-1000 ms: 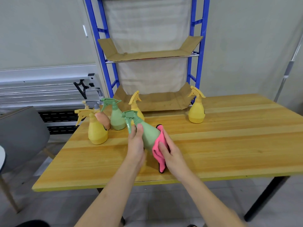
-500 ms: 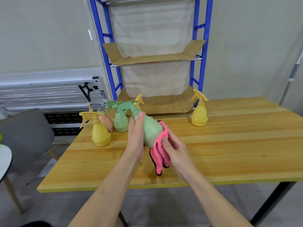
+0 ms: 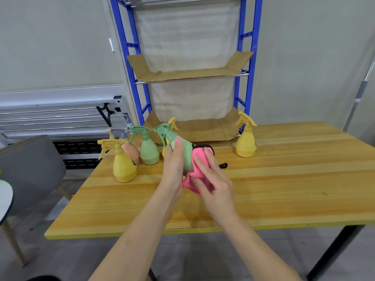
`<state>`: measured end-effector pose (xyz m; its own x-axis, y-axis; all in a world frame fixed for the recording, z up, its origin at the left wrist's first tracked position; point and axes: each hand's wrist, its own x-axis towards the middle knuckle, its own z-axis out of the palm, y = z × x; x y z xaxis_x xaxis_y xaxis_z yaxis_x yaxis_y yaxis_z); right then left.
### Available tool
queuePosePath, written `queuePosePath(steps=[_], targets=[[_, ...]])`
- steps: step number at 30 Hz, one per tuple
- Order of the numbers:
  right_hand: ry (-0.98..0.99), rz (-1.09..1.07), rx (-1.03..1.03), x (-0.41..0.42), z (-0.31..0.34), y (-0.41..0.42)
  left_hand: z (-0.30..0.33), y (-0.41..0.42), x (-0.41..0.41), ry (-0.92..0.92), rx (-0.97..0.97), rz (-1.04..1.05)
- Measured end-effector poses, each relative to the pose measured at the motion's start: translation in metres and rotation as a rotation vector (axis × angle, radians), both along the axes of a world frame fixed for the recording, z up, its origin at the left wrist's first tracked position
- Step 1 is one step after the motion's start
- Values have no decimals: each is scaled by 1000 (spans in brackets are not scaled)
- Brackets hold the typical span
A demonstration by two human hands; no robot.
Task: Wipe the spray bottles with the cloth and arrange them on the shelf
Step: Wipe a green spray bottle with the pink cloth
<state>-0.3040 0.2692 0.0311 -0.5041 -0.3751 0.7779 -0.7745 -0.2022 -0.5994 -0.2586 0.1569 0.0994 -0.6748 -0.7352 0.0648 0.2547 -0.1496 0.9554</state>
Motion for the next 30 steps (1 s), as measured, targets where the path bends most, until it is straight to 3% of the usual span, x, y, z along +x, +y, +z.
queuePosePath(steps=[2, 7, 9, 14, 17, 21, 24, 27, 30], targets=[[-187, 69, 23, 4, 8, 4, 3, 1, 1, 46, -69, 12], [-650, 391, -20, 9, 29, 15, 5, -1, 11, 194, 0, -90], [-758, 462, -46, 8, 33, 16, 10, -1, 12, 206, -52, -107], [-681, 360, -132, 13, 37, 16, 17, -3, 4, 101, -255, -113], [-533, 239, -103, 7, 26, 14, 17, -1, 3, 46, -354, -100], [-220, -13, -35, 3, 14, 4, 20, 3, 1, 63, -281, -42], [-84, -61, -4, 6, 11, -1, 22, 8, 4, 58, -189, -67], [-213, 48, 23, 6, 16, 0, 21, 6, 7, 54, -277, -39], [-475, 257, 21, 4, 27, 9, 21, -3, 8, 60, -291, -93]])
